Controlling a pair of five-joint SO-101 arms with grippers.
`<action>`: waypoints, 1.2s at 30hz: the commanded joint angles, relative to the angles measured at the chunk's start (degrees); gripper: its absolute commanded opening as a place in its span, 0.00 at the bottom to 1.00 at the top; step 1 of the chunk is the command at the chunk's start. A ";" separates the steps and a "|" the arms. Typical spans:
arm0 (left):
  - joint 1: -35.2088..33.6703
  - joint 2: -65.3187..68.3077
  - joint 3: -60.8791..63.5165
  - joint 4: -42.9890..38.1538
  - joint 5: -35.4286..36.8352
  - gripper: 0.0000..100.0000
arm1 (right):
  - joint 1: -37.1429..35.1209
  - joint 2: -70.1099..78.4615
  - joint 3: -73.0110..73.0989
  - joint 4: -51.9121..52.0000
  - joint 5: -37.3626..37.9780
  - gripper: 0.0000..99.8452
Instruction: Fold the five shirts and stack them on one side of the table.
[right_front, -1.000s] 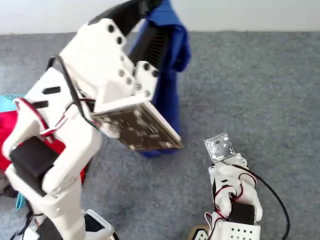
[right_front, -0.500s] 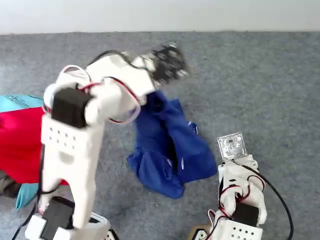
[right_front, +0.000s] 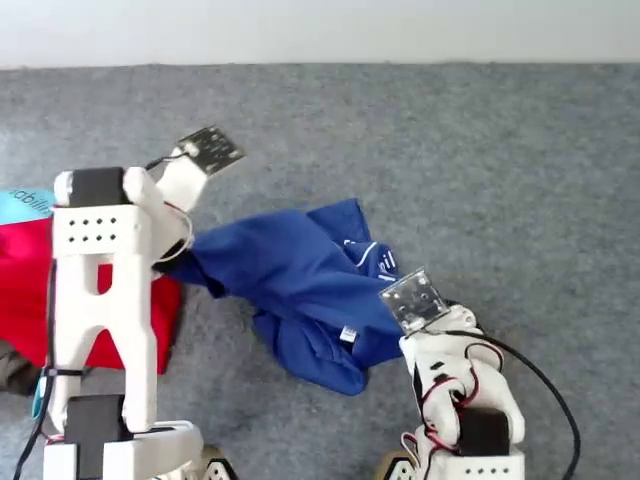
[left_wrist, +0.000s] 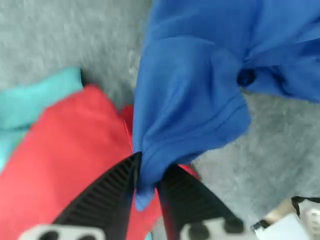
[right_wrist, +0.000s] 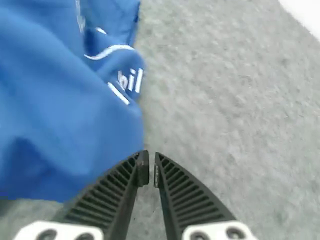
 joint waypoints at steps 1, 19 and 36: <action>-3.43 -1.05 1.36 -1.76 0.62 0.01 | -0.84 9.36 -7.65 1.63 1.49 0.05; -8.35 -1.32 2.95 -3.52 14.51 0.01 | -13.14 70.99 -49.93 19.47 -5.45 0.05; -9.93 -20.66 4.18 -1.67 14.24 0.01 | -13.32 114.59 -80.79 0.66 -5.54 0.05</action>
